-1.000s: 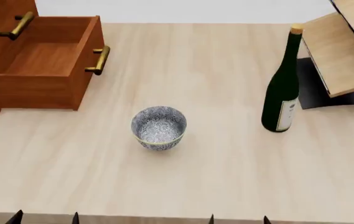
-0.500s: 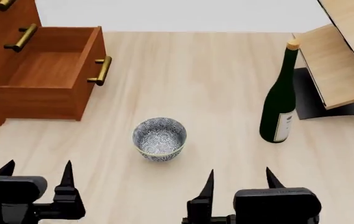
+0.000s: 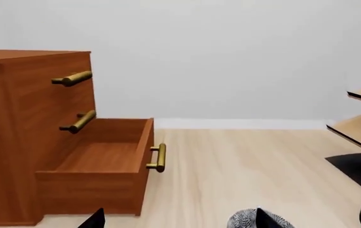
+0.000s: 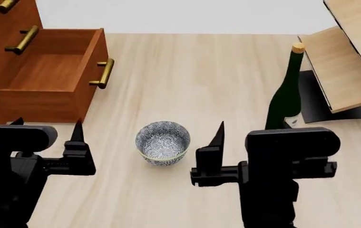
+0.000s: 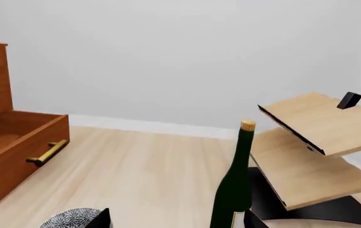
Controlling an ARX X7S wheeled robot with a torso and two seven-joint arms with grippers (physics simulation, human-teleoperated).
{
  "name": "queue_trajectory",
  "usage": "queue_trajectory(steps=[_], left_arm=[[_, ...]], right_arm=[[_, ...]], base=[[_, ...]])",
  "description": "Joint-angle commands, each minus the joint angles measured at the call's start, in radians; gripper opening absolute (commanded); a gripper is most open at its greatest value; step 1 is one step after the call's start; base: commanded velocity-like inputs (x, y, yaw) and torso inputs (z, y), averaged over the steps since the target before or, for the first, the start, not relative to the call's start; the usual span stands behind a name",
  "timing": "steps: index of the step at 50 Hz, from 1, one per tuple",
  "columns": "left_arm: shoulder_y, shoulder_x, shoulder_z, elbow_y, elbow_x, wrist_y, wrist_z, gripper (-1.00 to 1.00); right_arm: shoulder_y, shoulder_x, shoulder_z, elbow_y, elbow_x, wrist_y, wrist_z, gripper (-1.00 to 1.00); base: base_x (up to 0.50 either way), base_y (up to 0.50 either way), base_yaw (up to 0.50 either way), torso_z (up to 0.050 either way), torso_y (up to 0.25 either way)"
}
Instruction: Close the bottom drawer of the cabinet and open the top drawer.
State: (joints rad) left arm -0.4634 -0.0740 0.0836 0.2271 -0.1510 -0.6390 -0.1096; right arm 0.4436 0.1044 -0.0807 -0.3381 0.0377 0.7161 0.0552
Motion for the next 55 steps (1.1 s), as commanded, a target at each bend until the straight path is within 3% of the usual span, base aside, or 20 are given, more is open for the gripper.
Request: queue_trajectory(steps=[1, 5, 7, 8, 9, 12, 13, 15, 21, 23, 25, 27, 28, 30, 33, 39, 55], left_arm=[[-0.042, 0.001, 0.017, -0.070, -0.011, 0.031, -0.016, 1.00], [-0.048, 0.010, -0.002, -0.076, -0.015, -0.015, -0.058, 1.00], [-0.058, -0.017, -0.025, 0.073, -0.049, -0.004, -0.032, 1.00], [-0.023, 0.001, -0.050, 0.019, -0.016, 0.022, -0.098, 1.00], [-0.069, 0.010, -0.116, 0.061, -0.095, -0.109, -0.098, 1.00], [-0.060, 0.001, -0.200, 0.079, -0.136, -0.081, -0.101, 1.00], [-0.025, 0.000, -0.226, 0.044, -0.126, 0.007, -0.095, 1.00], [-0.070, -0.007, -0.304, 0.053, -0.155, -0.021, -0.133, 1.00], [-0.061, -0.007, -0.491, 0.049, -0.253, 0.125, -0.120, 1.00], [-0.024, 0.024, -0.553, 0.027, -0.270, 0.270, -0.088, 1.00], [-0.013, 0.050, -0.624, 0.045, -0.291, 0.369, -0.113, 1.00], [-0.008, 0.071, -0.697, 0.107, -0.363, 0.470, -0.227, 1.00], [0.022, 0.071, -0.709, 0.120, -0.427, 0.567, -0.235, 1.00], [0.105, 0.070, -0.687, 0.117, -0.386, 0.811, -0.240, 1.00], [0.147, 0.065, -0.694, 0.121, -0.526, 0.936, -0.204, 1.00], [0.164, 0.049, -0.694, 0.120, -0.665, 0.988, -0.194, 1.00], [0.170, 0.019, -0.655, 0.125, -0.595, 1.016, -0.272, 1.00]], right_arm=[[0.035, 0.005, -0.001, 0.035, 0.014, -0.001, 0.011, 1.00], [0.034, 0.006, -0.002, 0.037, 0.018, 0.000, 0.017, 1.00], [0.033, 0.004, 0.006, 0.028, 0.033, 0.007, 0.012, 1.00], [0.032, 0.004, 0.002, 0.029, 0.031, 0.006, 0.015, 1.00], [0.031, 0.012, -0.020, 0.031, 0.006, -0.008, 0.028, 1.00], [0.024, 0.017, -0.036, 0.014, 0.000, -0.008, 0.031, 1.00], [0.024, 0.015, -0.031, 0.005, 0.009, 0.000, 0.028, 1.00], [0.025, 0.019, -0.038, -0.008, 0.004, 0.011, 0.032, 1.00], [0.009, 0.023, -0.034, -0.062, 0.007, 0.053, 0.048, 1.00], [0.005, 0.024, -0.033, -0.070, 0.007, 0.061, 0.052, 1.00], [0.000, 0.027, -0.039, -0.081, 0.000, 0.082, 0.062, 1.00], [-0.007, 0.025, -0.033, -0.095, 0.004, 0.085, 0.067, 1.00], [-0.011, 0.025, -0.030, -0.100, 0.006, 0.081, 0.069, 1.00], [-0.013, 0.022, -0.020, -0.103, 0.015, 0.079, 0.069, 1.00], [-0.014, 0.024, -0.019, -0.107, 0.012, 0.095, 0.080, 1.00], [-0.008, 0.024, -0.009, -0.133, 0.029, 0.105, 0.080, 1.00], [0.006, 0.046, -0.048, -0.111, 0.020, 0.053, 0.086, 1.00]], base=[[0.00, 0.00, 0.00, 0.050, 0.000], [0.00, 0.00, 0.00, 0.050, 0.000], [0.00, 0.00, 0.00, 0.000, 0.000], [0.00, 0.00, 0.00, 0.000, 0.000], [0.00, 0.00, 0.00, 0.000, 0.000], [0.00, 0.00, 0.00, 0.000, 0.000], [0.00, 0.00, 0.00, 0.000, 0.000], [0.00, 0.00, 0.00, 0.000, 0.000], [0.00, 0.00, 0.00, 0.000, 0.000], [0.00, 0.00, 0.00, 0.000, 0.000], [0.00, 0.00, 0.00, 0.000, 0.000], [0.00, 0.00, 0.00, 0.000, 0.000], [0.00, 0.00, 0.00, 0.000, 0.000], [0.00, 0.00, 0.00, 0.000, 0.000], [0.00, 0.00, 0.00, 0.000, 0.000], [0.00, 0.00, 0.00, 0.000, 0.000], [0.01, 0.01, 0.00, 0.000, 0.000]])
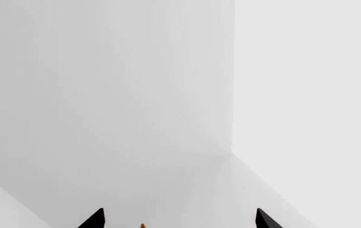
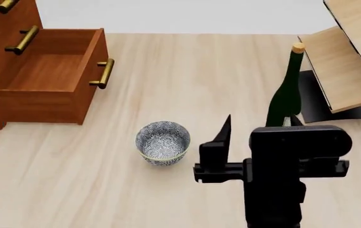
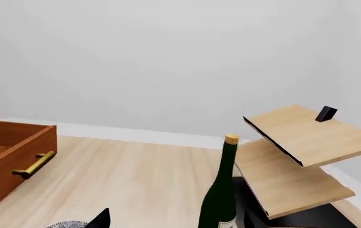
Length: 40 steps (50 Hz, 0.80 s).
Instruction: Close the bottom drawer of the cabinet and open the top drawer.
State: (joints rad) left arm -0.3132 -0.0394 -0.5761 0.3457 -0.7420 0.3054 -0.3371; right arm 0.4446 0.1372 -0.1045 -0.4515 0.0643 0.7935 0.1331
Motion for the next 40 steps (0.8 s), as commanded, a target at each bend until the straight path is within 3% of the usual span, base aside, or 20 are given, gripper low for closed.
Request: queue_trajectory(steps=[1, 19, 40], left_arm=[[0.020, -0.019, 0.009, 0.007, 0.003, 0.070, -0.047, 1.00], [0.041, -0.039, 0.046, 0.018, 0.057, 0.081, -0.081, 1.00], [0.055, -0.055, 0.065, 0.013, 0.061, 0.105, -0.101, 1.00]], right_arm=[[0.005, 0.016, -0.030, 0.003, -0.009, -0.027, 0.007, 1.00], [0.008, 0.021, -0.041, -0.006, -0.008, -0.007, 0.031, 1.00], [0.023, 0.034, -0.066, -0.008, -0.012, 0.014, 0.051, 1.00]], base=[[0.20, 0.11, 0.00, 0.000, 0.000], [0.20, 0.14, 0.00, 0.000, 0.000], [0.05, 0.17, 0.00, 0.000, 0.000]])
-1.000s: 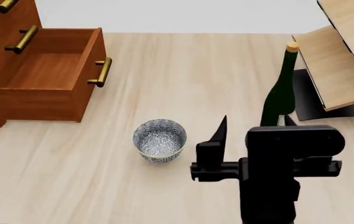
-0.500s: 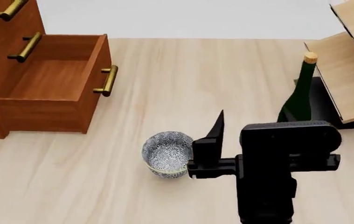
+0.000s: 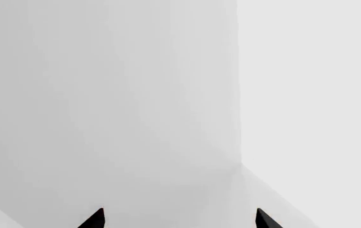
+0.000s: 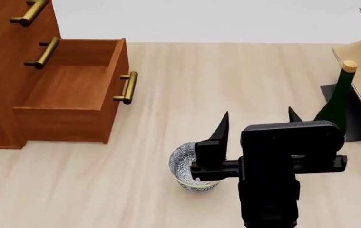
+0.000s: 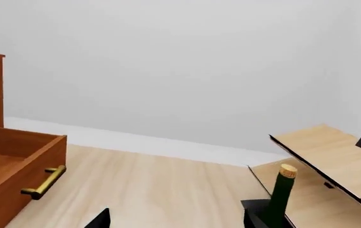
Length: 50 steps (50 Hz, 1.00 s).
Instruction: Close the bottom drawer of the cabinet and open the top drawer.
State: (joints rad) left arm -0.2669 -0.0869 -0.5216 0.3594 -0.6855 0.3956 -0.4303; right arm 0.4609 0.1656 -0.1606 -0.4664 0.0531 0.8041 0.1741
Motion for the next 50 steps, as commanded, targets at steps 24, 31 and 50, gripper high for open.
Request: queue_trajectory(steps=[24, 31, 50], left_arm=[[0.017, -0.028, 0.034, -0.006, 0.015, 0.023, -0.031, 1.00], [0.021, -0.033, 0.039, -0.004, 0.008, 0.024, -0.038, 1.00], [0.028, -0.041, 0.049, -0.006, -0.001, 0.041, -0.045, 1.00]], right_arm=[[0.001, 0.015, -0.014, 0.044, 0.035, -0.043, -0.007, 1.00], [0.006, 0.018, -0.019, 0.054, 0.039, -0.049, -0.007, 1.00], [0.023, 0.022, -0.006, 0.103, 0.061, -0.074, -0.006, 1.00]], base=[[0.11, 0.23, 0.00, 0.000, 0.000], [0.22, 0.23, 0.00, 0.000, 0.000], [0.29, 0.18, 0.00, 0.000, 0.000]])
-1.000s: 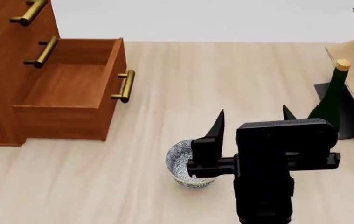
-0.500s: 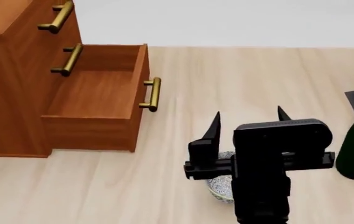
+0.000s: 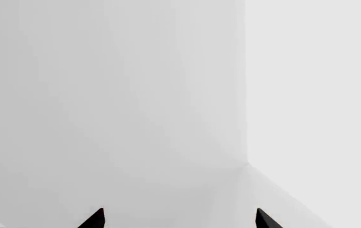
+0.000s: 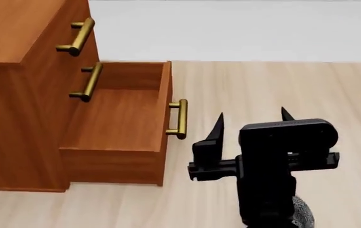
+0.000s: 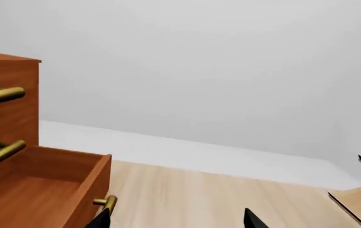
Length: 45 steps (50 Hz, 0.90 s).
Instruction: Close the bottom drawer of the cabinet and open the top drawer.
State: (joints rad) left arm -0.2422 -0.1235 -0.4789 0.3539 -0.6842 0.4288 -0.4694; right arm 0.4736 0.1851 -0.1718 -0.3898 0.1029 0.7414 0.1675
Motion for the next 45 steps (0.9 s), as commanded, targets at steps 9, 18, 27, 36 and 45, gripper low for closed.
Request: queue_trajectory(steps=[9, 18, 27, 36, 45], left_arm=[[0.006, -0.009, 0.010, -0.003, -0.006, 0.014, -0.009, 1.00], [0.007, -0.011, 0.011, -0.006, -0.006, 0.021, -0.018, 1.00], [0.007, -0.011, 0.013, -0.012, -0.011, 0.031, -0.023, 1.00], [0.009, -0.016, 0.018, -0.012, -0.013, 0.035, -0.026, 1.00], [0.011, -0.019, 0.023, -0.012, -0.005, 0.037, -0.035, 1.00]], right_arm=[[0.015, 0.010, 0.003, 0.059, 0.010, -0.029, 0.003, 1.00], [0.032, 0.013, 0.000, 0.085, 0.013, -0.030, 0.004, 1.00], [0.044, 0.015, -0.004, 0.110, 0.017, -0.036, 0.004, 1.00], [0.098, 0.011, -0.003, 0.192, 0.030, -0.038, -0.009, 1.00], [0.164, 0.022, -0.011, 0.196, 0.043, 0.023, -0.024, 1.00]], base=[[0.33, 0.12, 0.00, 0.000, 0.000], [0.38, 0.08, 0.00, 0.000, 0.002], [0.43, 0.08, 0.00, 0.000, 0.001], [0.48, 0.08, 0.00, 0.000, 0.000], [0.49, 0.06, 0.00, 0.000, 0.000]])
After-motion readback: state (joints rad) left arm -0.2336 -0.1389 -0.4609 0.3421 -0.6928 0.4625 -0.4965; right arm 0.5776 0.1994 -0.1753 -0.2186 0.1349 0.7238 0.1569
